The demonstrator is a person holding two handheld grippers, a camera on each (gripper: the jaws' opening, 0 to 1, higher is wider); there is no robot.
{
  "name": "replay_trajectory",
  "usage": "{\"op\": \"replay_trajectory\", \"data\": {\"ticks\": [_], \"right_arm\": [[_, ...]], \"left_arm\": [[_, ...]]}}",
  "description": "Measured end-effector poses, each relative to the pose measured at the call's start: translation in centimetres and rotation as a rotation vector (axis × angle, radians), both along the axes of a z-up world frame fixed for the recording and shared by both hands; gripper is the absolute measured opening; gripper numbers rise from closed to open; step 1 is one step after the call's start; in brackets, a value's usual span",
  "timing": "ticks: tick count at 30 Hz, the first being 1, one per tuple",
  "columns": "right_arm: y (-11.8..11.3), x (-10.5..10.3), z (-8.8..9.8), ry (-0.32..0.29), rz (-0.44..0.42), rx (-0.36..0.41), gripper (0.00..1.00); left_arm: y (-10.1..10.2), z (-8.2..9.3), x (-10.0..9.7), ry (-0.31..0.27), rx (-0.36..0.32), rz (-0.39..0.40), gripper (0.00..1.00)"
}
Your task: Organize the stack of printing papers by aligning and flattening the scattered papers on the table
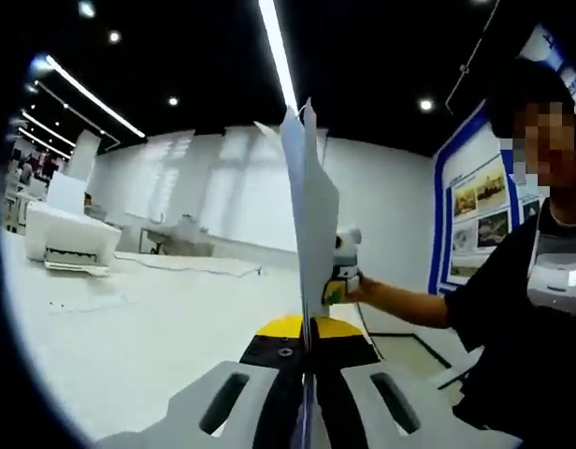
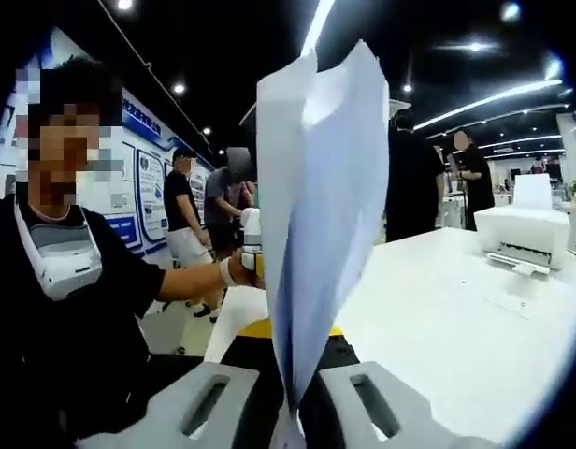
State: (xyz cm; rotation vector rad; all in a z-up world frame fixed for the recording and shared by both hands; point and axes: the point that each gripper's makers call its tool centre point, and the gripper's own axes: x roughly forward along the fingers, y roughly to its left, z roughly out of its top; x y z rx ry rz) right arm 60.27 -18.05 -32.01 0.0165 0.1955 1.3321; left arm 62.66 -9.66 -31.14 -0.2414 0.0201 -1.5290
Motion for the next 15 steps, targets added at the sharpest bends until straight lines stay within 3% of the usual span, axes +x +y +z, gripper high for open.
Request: {"op": "replay_trajectory", "data": {"ticks": [3,4,5,6,7,8,9,13,15], "right_arm": [[-0.2,0.2,1.9,-0.075,-0.002,0.016,0.01],[-0.1,0.2,1.7,-0.075,0.0,0.02,0.07],[-0.2,0.4,1.0,-0.037,-0.012,0.013,0.11],[-0.1,0.2,-0.6,0.012,-0.009,-0.025,0.06],[-0.1,-0.2,-1.5,0.012,0.017,-0.046,0.0],[-0.1,-0.1,-1.4,0.005,0.009,-0.022,0.0],[0.1,-0.1,-0.8,-0.024,0.016,0.005,0.0],[0.2,-0.6,-0.2,-0.021,0.015,-0.031,0.0],[0.4,-1.1,0.4,-0.044,0.047,-0.022,0.0]], "left_arm": [[0.1,1.6,-0.4,-0.036,-0.004,-0.006,0.08],[0.0,1.7,-0.4,-0.05,-0.009,0.001,0.12],[-0.1,0.5,0.0,-0.014,0.028,0.006,0.2],[-0.3,-1.0,0.0,0.013,0.069,-0.01,0.19],[-0.5,-1.8,-0.2,-0.018,0.072,-0.027,0.07],[-0.6,-1.1,0.0,-0.068,0.017,0.004,0.06],[-0.5,-1.3,-0.1,-0.056,0.028,0.001,0.06],[-0.6,-0.4,-0.1,-0.053,0.056,-0.001,0.07],[-0.4,0.4,-0.2,-0.033,0.048,-0.002,0.12]]}}
